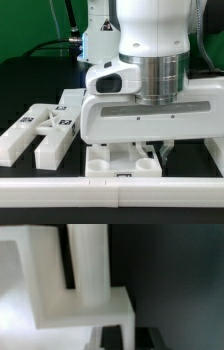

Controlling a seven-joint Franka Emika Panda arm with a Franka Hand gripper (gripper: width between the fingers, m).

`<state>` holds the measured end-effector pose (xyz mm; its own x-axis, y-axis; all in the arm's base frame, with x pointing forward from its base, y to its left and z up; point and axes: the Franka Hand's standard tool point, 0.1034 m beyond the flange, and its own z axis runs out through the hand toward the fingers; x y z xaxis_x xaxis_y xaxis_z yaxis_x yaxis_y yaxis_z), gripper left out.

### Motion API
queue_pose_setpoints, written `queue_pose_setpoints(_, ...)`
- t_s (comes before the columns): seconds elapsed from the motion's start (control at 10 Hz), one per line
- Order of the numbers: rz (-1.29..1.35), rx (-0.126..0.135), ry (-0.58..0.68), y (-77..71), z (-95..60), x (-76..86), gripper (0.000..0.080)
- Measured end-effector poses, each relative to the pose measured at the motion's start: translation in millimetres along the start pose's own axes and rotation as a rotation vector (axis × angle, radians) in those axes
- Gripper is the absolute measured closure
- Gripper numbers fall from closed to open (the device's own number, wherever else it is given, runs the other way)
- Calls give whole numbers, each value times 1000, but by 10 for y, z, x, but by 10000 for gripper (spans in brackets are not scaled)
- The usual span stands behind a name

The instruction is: Assemble chair

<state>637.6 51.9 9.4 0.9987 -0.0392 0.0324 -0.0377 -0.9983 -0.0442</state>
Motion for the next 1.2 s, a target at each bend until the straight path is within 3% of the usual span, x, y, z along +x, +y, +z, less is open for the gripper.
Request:
queue_pose_setpoints(0.2, -14, 4, 1, -185, -14, 74, 767)
queue_pose_setpoints(0.7, -6, 24, -4, -446, -1, 145, 767)
queue_pose_setpoints(1.0, 9, 26, -2, -582, -1, 143, 767)
queue_pose_setpoints(1.2, 9, 26, -1, -585, -5, 146, 767)
